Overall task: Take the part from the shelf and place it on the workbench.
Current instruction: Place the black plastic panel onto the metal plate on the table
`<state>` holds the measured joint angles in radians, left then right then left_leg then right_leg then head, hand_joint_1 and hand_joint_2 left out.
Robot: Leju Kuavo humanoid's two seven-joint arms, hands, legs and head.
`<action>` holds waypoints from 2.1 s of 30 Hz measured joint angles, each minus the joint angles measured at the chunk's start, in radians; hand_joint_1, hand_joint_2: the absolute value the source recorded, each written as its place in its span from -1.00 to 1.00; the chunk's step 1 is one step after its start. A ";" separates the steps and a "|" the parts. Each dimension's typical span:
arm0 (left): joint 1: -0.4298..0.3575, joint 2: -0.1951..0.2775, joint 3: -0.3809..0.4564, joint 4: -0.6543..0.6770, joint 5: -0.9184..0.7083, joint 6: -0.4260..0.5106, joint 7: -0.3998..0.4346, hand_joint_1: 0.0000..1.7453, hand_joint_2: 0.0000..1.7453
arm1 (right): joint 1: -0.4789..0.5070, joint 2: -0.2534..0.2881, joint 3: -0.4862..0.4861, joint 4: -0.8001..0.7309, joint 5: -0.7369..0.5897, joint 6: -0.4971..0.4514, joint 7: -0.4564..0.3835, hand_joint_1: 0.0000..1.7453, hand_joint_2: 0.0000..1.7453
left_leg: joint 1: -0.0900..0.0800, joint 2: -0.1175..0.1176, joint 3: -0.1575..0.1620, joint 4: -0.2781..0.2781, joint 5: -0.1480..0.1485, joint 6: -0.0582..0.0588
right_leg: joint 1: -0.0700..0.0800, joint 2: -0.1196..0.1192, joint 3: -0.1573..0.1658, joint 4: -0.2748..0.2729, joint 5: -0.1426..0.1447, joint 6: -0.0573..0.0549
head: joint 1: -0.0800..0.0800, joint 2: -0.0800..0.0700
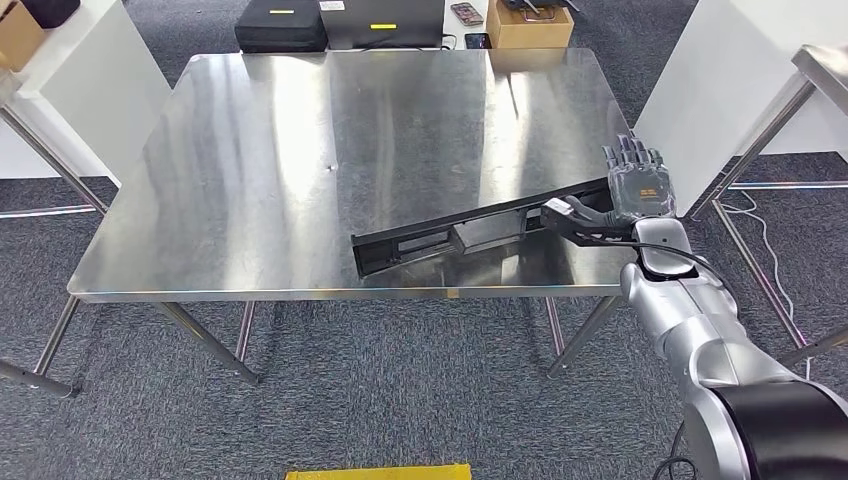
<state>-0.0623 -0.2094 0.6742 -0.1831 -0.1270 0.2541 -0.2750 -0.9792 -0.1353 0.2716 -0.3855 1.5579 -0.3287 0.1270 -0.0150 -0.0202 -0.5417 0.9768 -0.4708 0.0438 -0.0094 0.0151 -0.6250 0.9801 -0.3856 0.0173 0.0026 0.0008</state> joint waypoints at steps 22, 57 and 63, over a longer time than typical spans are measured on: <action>-0.004 0.002 0.014 0.000 0.012 0.007 0.000 -1.00 1.00 | 0.031 0.023 -0.002 0.025 0.013 -0.008 -0.014 -1.00 -1.00 | 0.000 0.000 0.000 0.000 0.000 0.000 | 0.000 0.000 0.000 0.000 0.000 0.000 | 0.000 0.000; -0.007 -0.004 0.059 0.000 0.047 0.124 0.060 -1.00 -1.00 | 0.023 0.017 0.137 -0.037 0.013 -0.306 0.110 -1.00 -1.00 | 0.000 0.000 0.000 0.000 0.000 0.000 | 0.000 0.000 0.001 0.000 0.000 0.000 | 0.000 0.000; -0.007 -0.007 0.073 0.000 0.059 0.124 0.043 -1.00 -1.00 | 0.114 0.038 0.158 -0.235 0.014 -0.308 0.066 -1.00 -1.00 | 0.000 -0.001 0.001 0.000 0.000 0.000 | 0.000 0.000 0.001 0.000 0.000 0.000 | 0.000 0.000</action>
<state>-0.0692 -0.2162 0.7475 -0.1831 -0.0682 0.3778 -0.2322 -0.8656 -0.0972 0.4296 -0.6200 1.5716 -0.6363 0.1927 -0.0153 -0.0209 -0.5411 0.9765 -0.4707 0.0438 -0.0093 0.0149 -0.6245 0.9802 -0.3857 0.0174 0.0025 0.0008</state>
